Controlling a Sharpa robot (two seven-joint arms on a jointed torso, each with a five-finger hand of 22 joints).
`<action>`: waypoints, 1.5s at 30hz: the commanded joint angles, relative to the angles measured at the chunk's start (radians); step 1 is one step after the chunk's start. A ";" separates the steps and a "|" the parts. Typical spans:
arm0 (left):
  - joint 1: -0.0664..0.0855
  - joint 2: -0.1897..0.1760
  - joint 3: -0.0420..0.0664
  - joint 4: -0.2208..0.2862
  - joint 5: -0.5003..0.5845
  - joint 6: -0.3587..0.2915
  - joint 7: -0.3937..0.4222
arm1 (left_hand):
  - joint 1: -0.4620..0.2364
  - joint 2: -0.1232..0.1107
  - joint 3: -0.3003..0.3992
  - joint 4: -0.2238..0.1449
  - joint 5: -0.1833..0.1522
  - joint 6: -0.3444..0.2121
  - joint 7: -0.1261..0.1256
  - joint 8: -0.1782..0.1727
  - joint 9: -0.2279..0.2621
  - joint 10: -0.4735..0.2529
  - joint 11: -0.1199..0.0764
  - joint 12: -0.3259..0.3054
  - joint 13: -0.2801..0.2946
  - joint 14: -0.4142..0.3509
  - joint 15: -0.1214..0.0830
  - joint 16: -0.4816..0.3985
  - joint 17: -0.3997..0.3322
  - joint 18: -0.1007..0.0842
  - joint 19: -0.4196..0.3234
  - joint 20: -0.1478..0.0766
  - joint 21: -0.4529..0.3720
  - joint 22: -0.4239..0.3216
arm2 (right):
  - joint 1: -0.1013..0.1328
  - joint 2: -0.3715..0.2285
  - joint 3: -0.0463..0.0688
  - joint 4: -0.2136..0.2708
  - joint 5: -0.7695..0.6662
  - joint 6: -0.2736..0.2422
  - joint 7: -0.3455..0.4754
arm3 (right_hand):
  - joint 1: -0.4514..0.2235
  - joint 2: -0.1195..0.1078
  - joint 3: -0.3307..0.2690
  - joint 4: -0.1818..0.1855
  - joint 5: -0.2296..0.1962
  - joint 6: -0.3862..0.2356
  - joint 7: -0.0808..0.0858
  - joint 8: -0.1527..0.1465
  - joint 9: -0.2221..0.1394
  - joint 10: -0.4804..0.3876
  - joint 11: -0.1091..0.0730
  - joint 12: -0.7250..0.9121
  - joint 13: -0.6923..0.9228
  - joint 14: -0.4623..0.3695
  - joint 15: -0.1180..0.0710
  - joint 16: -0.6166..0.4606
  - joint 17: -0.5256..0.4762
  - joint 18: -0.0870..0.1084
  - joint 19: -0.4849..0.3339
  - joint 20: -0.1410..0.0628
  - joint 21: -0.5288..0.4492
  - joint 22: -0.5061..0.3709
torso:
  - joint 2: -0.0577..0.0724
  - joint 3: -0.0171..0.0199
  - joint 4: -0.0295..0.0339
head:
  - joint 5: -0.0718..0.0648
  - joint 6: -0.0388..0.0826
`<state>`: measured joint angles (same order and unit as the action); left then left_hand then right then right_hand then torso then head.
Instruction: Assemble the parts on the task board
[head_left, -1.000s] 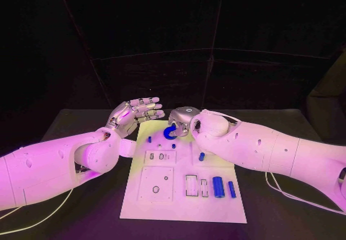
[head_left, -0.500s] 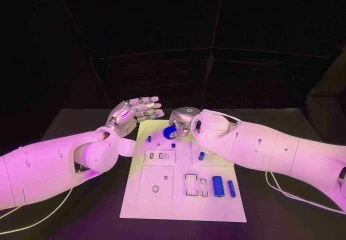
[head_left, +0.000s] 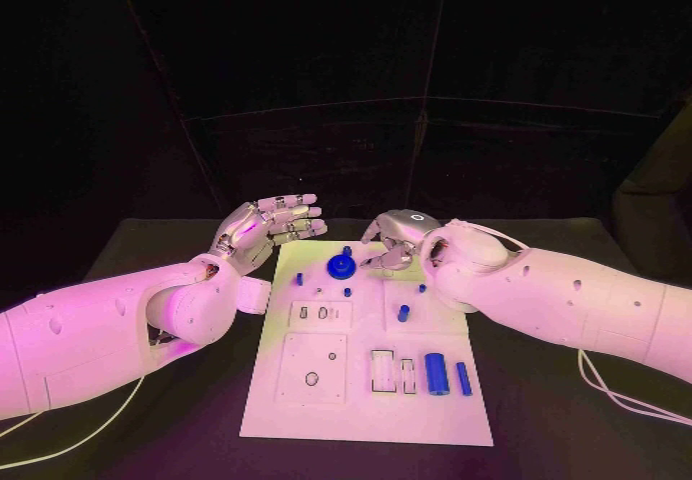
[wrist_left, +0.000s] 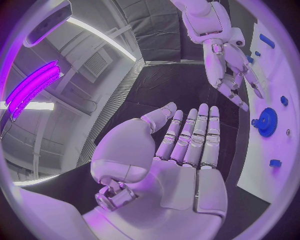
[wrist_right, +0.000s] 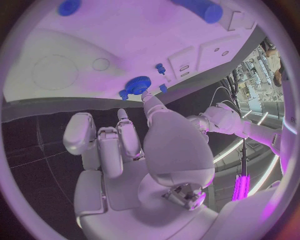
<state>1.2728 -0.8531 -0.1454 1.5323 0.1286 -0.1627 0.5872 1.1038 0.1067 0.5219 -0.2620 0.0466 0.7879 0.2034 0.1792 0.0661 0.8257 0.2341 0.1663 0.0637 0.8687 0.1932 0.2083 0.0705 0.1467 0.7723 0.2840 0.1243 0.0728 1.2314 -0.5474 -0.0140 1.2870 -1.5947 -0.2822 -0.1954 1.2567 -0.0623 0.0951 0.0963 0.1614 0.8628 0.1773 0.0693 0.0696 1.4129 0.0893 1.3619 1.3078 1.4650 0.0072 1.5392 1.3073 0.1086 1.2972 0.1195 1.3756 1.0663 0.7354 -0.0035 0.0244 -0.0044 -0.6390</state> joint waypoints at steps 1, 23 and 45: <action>0.002 -0.006 0.001 0.003 -0.003 0.008 0.007 | -0.009 0.000 0.007 0.001 0.003 -0.006 0.085 0.006 0.000 0.004 0.000 0.006 -0.001 0.006 -0.002 0.007 -0.001 0.018 0.010 0.000 -0.006 -0.002 | 0.003 -0.068 0.001 0.052 0.142 -0.129 0.188 | 0.020 -0.003 -0.002 -0.007 0.005 0.007 0.003 0.002 0.000 -0.003 0.002 0.001 0.023 0.086 0.008 0.000 0.177 -0.013 -0.002 0.003 -0.003 0.001 | -0.004 -0.0009 -0.0087 | 0.005 0.004; 0.001 0.007 0.001 -0.034 -0.003 0.018 0.006 | -0.010 -0.003 0.012 0.002 0.003 -0.007 0.085 0.008 0.000 0.004 0.000 0.007 -0.001 0.005 -0.002 0.007 -0.001 0.018 0.011 0.000 -0.007 -0.002 | -0.026 -0.293 -0.001 0.022 0.470 -0.059 0.335 | 0.116 0.025 0.016 -0.063 0.030 0.023 0.000 0.003 0.000 -0.001 -0.002 0.001 0.027 0.084 0.005 -0.005 0.167 -0.012 -0.005 0.000 -0.007 -0.002 | -0.019 0.0143 -0.0368 | -0.034 0.011; 0.000 0.006 0.001 -0.042 -0.003 0.026 0.006 | -0.010 -0.003 0.012 0.002 0.003 -0.008 0.085 0.008 0.000 0.004 0.000 0.007 -0.001 0.005 -0.002 0.007 -0.001 0.018 0.011 0.000 -0.008 -0.002 | -0.087 -0.266 -0.001 -0.044 0.377 -0.053 0.304 | 0.110 0.015 0.002 -0.063 0.024 0.018 0.000 0.000 -0.001 -0.004 -0.002 -0.003 0.023 0.085 0.005 -0.004 0.169 -0.013 -0.003 0.001 -0.006 0.000 | -0.018 0.0125 -0.0343 | -0.042 0.004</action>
<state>1.2717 -0.8471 -0.1457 1.4898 0.1283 -0.1523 0.5870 1.1038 0.1067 0.5304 -0.2592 0.0466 0.7879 0.2034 0.1859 0.0661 0.8256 0.2342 0.1664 0.0637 0.8687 0.1932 0.2083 0.0705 0.1467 0.7779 0.2833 0.1201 0.0724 1.1431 -0.8147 -0.0158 1.2429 -1.2002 -0.3355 0.1115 1.3636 -0.0393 0.1042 0.0326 0.1920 0.8783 0.1784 0.0725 0.0691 1.4131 0.0893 1.3619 1.3078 1.4651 0.0071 1.5336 1.3078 0.1085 1.2973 0.1195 1.3704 1.0656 0.7167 0.0093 -0.0117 -0.0466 -0.6341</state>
